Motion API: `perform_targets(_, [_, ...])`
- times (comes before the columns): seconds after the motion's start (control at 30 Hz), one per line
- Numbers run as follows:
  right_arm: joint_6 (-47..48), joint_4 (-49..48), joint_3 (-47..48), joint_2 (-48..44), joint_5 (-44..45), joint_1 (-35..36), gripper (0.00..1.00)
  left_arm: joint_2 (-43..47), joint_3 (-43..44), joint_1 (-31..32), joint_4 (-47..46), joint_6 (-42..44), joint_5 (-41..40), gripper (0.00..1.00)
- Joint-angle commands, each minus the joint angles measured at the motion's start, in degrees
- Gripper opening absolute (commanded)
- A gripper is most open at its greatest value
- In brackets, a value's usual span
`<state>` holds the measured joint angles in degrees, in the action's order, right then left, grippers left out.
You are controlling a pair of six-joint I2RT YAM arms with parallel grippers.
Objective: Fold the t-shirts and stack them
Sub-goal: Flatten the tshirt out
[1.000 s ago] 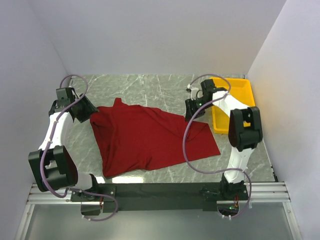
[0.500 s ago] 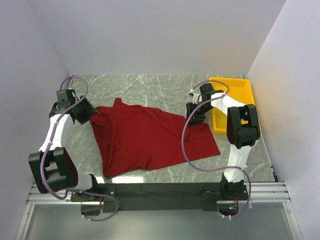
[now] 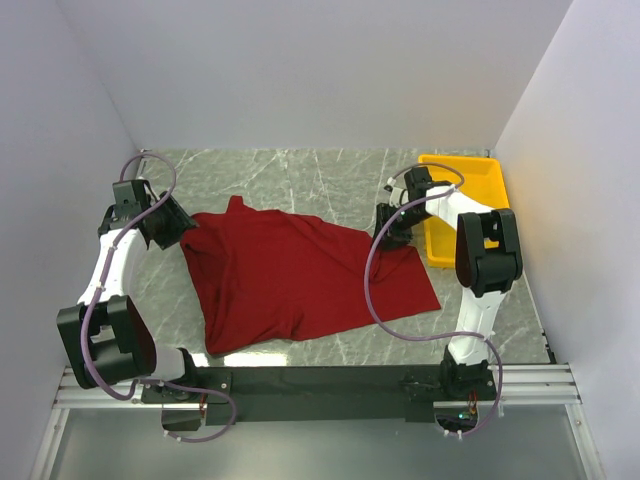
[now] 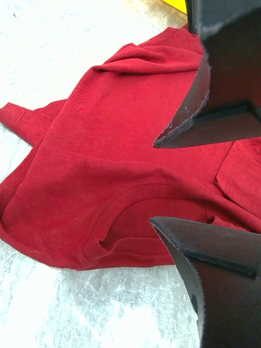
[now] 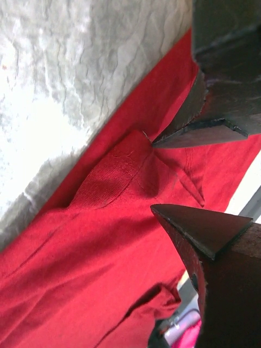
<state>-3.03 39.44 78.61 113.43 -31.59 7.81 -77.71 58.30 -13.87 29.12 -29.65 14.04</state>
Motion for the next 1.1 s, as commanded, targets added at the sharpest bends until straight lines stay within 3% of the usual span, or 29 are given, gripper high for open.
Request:
perform_targets(0.0, [-2.0, -1.3, 1.1, 0.1, -2.8, -0.4, 0.52, 2.5, 0.3, -0.3, -1.8, -0.5, 1.2, 0.59])
perform_targets(0.43, [-3.3, -1.3, -0.8, -0.8, 0.1, -2.1, 0.47, 3.5, 0.5, -0.3, -0.7, -0.4, 0.7, 0.58])
perform_targets(1.07, [-6.2, -2.4, 2.3, 4.2, -4.3, -2.1, 0.46, 4.4, 0.8, -0.4, -0.2, -1.1, 1.2, 0.58])
